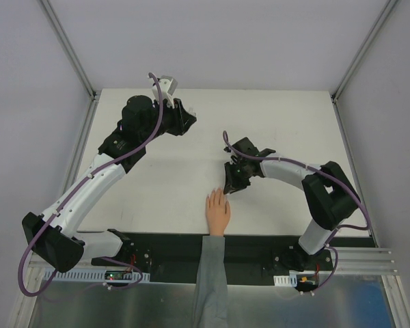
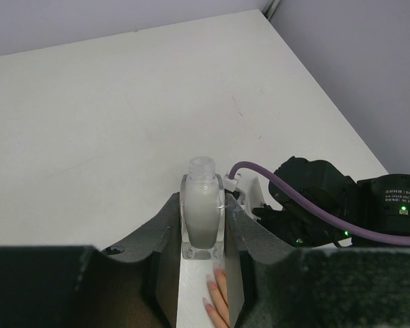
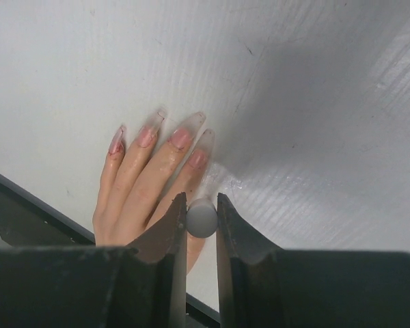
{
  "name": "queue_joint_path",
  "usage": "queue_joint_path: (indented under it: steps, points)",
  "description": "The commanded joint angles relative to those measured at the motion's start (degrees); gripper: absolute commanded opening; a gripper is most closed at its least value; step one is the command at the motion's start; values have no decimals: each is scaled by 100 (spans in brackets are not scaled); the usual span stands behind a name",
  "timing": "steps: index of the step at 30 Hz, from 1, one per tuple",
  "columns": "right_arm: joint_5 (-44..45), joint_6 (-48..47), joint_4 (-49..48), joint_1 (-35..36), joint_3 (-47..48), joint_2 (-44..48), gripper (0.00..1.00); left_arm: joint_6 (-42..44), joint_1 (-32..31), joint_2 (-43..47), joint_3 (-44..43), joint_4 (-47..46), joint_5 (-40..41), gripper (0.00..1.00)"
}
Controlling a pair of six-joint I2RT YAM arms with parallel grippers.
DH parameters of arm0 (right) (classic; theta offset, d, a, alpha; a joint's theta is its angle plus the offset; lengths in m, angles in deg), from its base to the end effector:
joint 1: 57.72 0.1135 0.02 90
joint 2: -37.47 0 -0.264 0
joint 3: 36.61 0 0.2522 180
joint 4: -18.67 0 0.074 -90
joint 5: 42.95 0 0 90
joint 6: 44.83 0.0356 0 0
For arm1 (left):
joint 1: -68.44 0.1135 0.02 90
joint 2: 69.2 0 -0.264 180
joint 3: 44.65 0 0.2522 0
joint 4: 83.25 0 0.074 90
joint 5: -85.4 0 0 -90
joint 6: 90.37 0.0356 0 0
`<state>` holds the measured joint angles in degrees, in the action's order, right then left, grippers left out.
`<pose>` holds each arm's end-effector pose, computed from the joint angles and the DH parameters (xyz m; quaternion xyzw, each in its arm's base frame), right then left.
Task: Paint the nails
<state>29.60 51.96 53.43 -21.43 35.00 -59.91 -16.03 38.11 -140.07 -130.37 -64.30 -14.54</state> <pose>0.2630 0.2064 0.1717 -0.2807 0.9146 0.2288 0.1800 0.2438 -0.1498 0.4198 0.1516 0.7157 -0.3235 0.6001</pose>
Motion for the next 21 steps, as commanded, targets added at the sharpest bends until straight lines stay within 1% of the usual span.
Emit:
queue_joint_path:
  steps: [1, 16, 21]
  points:
    - [-65, 16, 115, -35, 245, -44, 0, 125, 9, 82, -213, -203, 53, 0]
    - [-74, 24, 177, -52, 289, -123, 0, 107, 27, 144, -204, -203, 53, 0]
    - [-48, 42, 142, -35, 140, 61, 0, 72, 27, 223, -116, -194, 97, 0]
